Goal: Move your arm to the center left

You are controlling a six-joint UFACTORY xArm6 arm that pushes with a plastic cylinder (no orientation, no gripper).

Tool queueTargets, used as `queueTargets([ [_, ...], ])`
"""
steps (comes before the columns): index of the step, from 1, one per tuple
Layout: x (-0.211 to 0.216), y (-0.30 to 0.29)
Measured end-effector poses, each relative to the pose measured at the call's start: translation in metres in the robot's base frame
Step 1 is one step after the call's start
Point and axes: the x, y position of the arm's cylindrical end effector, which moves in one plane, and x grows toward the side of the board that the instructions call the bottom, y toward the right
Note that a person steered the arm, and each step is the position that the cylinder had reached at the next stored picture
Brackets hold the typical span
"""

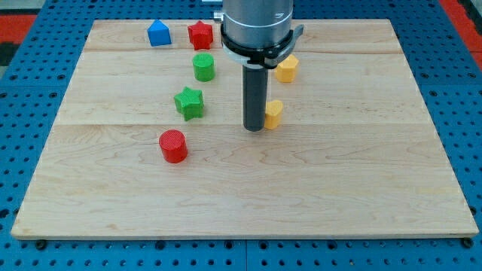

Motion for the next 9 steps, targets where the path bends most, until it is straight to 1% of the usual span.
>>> queueTargets([
  [2, -0.012, 0.022],
  [3, -0.012, 0.003],
  [4, 0.013, -0.026],
  [5, 0.067, -0.019],
  [6, 0.139, -0.048],
  [7, 0.172, -0.079],
  [8, 0.170, -0.124],
  [9, 0.155, -0.200],
])
